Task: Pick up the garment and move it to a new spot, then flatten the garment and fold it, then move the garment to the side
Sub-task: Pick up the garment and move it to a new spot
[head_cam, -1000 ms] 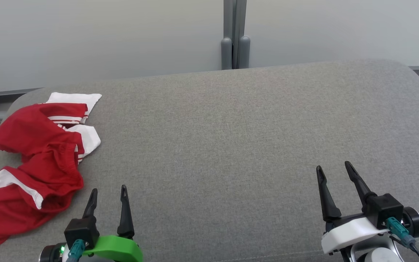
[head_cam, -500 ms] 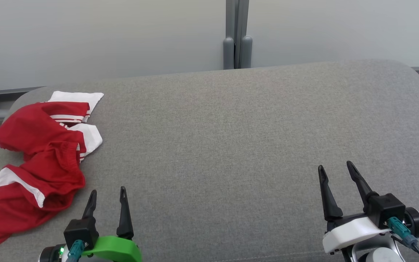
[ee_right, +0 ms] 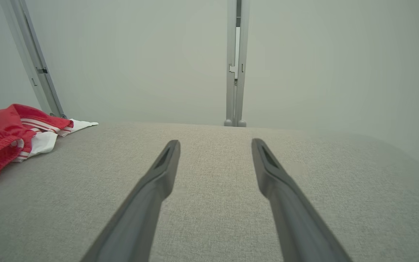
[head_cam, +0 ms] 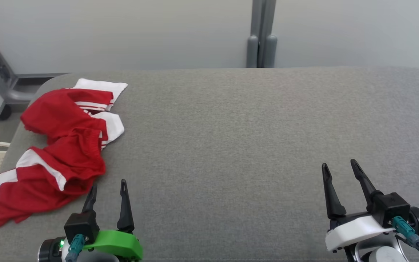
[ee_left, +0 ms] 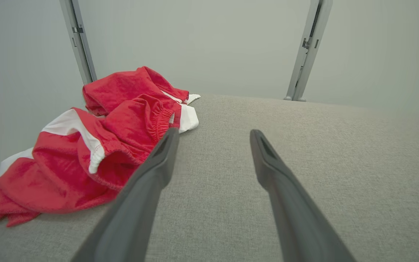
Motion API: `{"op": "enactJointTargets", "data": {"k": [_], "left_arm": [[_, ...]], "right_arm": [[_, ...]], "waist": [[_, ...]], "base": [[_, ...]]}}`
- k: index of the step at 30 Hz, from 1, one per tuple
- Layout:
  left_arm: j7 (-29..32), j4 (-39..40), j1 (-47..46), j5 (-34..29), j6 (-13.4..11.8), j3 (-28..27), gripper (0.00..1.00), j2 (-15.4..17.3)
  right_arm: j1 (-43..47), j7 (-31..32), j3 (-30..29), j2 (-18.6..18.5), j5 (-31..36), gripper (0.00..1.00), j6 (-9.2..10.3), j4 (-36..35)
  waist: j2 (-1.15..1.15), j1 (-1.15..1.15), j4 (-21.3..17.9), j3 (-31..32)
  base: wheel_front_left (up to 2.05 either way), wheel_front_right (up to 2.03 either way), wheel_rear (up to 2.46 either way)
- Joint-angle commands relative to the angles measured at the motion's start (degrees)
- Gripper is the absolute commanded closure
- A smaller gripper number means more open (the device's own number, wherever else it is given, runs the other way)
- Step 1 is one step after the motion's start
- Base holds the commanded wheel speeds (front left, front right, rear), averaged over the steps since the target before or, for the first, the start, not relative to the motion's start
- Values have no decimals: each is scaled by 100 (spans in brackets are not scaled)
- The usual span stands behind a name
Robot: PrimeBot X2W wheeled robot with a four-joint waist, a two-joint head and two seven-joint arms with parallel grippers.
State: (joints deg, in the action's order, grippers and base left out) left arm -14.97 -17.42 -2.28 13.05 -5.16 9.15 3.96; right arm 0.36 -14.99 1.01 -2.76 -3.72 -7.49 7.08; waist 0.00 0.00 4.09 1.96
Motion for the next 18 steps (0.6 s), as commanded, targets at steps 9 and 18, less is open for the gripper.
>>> {"op": "enactJointTargets", "data": {"k": [9,18], "left_arm": [[-16,125,-53,44,-106,-59,0,79],[25,154,-16,100,-129,-44,0,131]], "right_arm": [[-87,-20,-7,-12,-53,0,1,-64],[-144,-20,6,-13,-132,0,1,-34]], "waist": [[0,0,1451,-102],[0,0,2120,-143]], "base": [[0,0,0],[0,0,0]]}}
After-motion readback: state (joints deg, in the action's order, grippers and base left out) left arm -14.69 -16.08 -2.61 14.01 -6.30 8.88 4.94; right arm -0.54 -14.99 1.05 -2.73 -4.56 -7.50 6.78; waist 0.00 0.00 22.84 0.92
